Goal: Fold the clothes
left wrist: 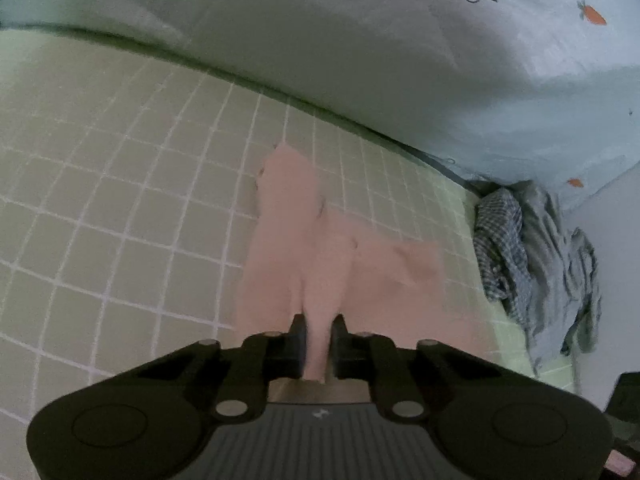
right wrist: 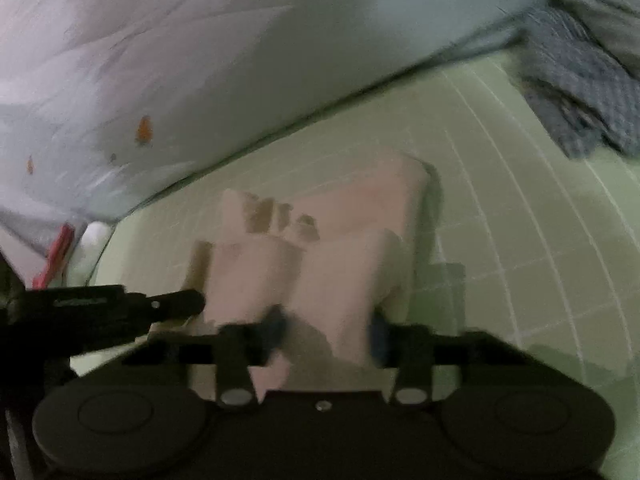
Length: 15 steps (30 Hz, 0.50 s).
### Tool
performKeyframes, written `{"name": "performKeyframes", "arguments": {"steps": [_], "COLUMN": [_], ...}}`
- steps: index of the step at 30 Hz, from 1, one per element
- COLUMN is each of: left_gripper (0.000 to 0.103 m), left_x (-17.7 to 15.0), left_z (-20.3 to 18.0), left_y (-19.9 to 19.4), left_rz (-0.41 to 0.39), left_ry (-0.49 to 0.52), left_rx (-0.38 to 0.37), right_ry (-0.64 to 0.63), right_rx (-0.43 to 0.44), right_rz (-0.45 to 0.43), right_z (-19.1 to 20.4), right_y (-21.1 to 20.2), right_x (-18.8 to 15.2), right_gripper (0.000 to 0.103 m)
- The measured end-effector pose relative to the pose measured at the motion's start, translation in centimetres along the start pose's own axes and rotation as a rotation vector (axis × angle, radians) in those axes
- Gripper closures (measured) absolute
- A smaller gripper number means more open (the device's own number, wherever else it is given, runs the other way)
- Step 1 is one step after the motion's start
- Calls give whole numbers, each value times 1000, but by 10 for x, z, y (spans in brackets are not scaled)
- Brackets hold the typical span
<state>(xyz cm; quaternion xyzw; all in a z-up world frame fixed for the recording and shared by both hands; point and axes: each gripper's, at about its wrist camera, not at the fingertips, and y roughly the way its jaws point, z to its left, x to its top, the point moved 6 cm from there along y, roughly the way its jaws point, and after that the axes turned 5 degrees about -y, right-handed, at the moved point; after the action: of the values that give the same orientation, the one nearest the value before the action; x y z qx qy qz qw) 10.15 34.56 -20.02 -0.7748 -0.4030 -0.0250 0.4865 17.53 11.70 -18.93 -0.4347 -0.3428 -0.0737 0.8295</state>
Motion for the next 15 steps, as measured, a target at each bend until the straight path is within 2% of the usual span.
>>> {"name": "performKeyframes", "arguments": {"steps": [2,4,8,15], "left_gripper": [96,97,98,97], "left_x": [-1,3,24,75], "left_z": [0,-4,-24,-63], "left_y": [-7,-17,-39,-70], "left_rz": [-18,-37,-114,-279], "left_ry": [-11,-19,8,72], "left_rx": [-5,-11,-49,-157], "right_ry": [-52,-104,-167,-185], "right_rx": [-8,-16,-7,33], "right_rz": [-21,-43,-130,-339], "right_z": [7,14,28,40], "right_y": [-7,-14,-36,-69], "right_x": [2,5,21,90], "right_gripper": [86,90,92,92]}}
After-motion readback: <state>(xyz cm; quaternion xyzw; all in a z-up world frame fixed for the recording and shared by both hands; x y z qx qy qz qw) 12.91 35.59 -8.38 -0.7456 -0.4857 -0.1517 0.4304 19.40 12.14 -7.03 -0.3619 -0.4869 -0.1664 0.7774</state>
